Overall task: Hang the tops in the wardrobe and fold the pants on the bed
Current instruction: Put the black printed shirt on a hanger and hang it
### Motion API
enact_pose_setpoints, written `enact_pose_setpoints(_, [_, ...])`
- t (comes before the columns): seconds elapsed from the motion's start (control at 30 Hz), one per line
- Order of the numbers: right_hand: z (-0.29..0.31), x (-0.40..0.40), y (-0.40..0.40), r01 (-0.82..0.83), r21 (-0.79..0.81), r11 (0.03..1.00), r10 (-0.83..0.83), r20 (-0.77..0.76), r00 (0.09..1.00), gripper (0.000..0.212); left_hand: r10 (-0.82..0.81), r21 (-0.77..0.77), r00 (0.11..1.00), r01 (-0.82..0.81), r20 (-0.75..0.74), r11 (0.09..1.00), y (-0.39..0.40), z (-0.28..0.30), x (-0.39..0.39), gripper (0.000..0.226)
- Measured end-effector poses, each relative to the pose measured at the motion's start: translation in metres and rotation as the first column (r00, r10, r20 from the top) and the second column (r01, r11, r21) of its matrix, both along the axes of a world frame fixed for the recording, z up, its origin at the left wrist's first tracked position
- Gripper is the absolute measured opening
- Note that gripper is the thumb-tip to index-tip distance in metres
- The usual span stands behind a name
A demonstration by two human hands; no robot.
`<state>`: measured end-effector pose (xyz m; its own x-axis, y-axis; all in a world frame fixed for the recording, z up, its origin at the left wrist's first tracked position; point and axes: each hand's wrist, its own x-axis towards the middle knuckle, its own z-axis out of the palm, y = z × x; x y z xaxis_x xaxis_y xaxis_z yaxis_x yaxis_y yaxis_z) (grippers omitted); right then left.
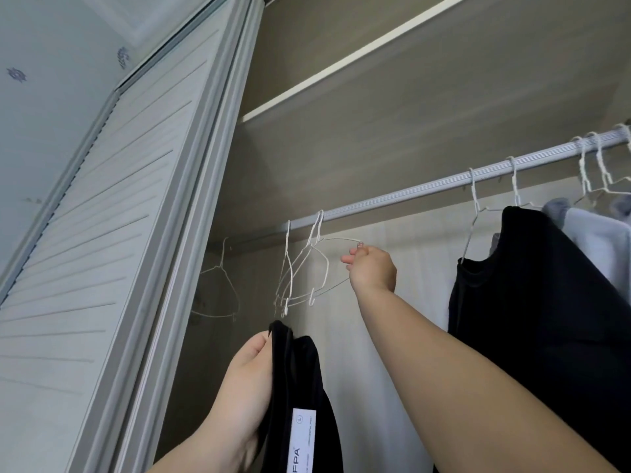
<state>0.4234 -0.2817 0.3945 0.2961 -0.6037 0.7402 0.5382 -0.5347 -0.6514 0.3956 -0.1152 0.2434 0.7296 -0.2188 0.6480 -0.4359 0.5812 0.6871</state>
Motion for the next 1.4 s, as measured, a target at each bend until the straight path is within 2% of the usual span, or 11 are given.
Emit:
enact_pose_setpoints(0.2, [0.0, -0.01, -0.003, 0.068, 0.016, 0.998, -0.069, 0.088, 0.994, 0.028, -0.028, 0.0, 0.999, 0.028, -0.025, 1.0, -0.008, -0.002, -0.002, 0.022])
enact_pose_setpoints(0.43, [0.006, -0.029, -0.004, 0.101, 0.039, 0.994, -0.107, 0.253, 0.961, 0.033, -0.027, 0.024, 0.999, 0.027, -0.026, 0.999, -0.013, -0.007, 0.001, 0.033])
enact_pose_setpoints(0.57, [-0.016, -0.051, -0.019, 0.071, 0.04, 0.997, -0.08, 0.316, 0.946, 0.029, -0.042, 0.028, 0.999, 0.042, -0.014, 0.999, -0.008, -0.016, -0.001, 0.025])
enact_pose_setpoints(0.63, [-0.037, -0.07, -0.031, 0.107, -0.005, 0.994, -0.099, 0.335, 0.937, 0.028, -0.075, 0.018, 0.997, 0.076, -0.034, 0.997, -0.006, -0.022, -0.001, 0.027])
enact_pose_setpoints(0.7, [-0.067, -0.093, -0.045, 0.171, -0.069, 0.983, -0.139, 0.333, 0.933, 0.028, -0.072, 0.03, 0.996, 0.073, -0.049, 0.997, -0.005, -0.032, 0.001, 0.031])
enact_pose_setpoints(0.8, [-0.113, -0.125, -0.058, 0.137, -0.121, 0.983, -0.094, 0.307, 0.947, 0.03, -0.008, 0.059, 0.999, 0.01, -0.032, 0.998, -0.005, -0.045, 0.009, 0.032])
enact_pose_setpoints(0.9, [-0.158, -0.157, -0.062, 0.164, -0.146, 0.976, -0.118, 0.277, 0.953, 0.031, 0.034, 0.103, 0.998, -0.029, -0.045, 0.994, -0.006, -0.066, 0.02, 0.036])
enact_pose_setpoints(1.03, [-0.188, -0.188, -0.046, 0.173, -0.187, 0.967, -0.138, 0.184, 0.973, 0.03, 0.082, 0.12, 0.99, -0.068, -0.116, 0.99, -0.004, -0.097, 0.041, 0.035])
enact_pose_setpoints(1.23, [-0.203, -0.225, -0.017, 0.072, -0.221, 0.973, -0.046, 0.121, 0.992, 0.03, 0.234, 0.207, 0.955, -0.196, -0.179, 0.958, 0.006, -0.141, 0.075, 0.032])
enact_pose_setpoints(1.4, [-0.219, -0.243, -0.007, -0.107, -0.097, 0.989, 0.118, 0.113, 0.987, 0.032, 0.254, 0.273, 0.959, -0.212, -0.127, 0.938, 0.012, -0.168, 0.083, 0.025])
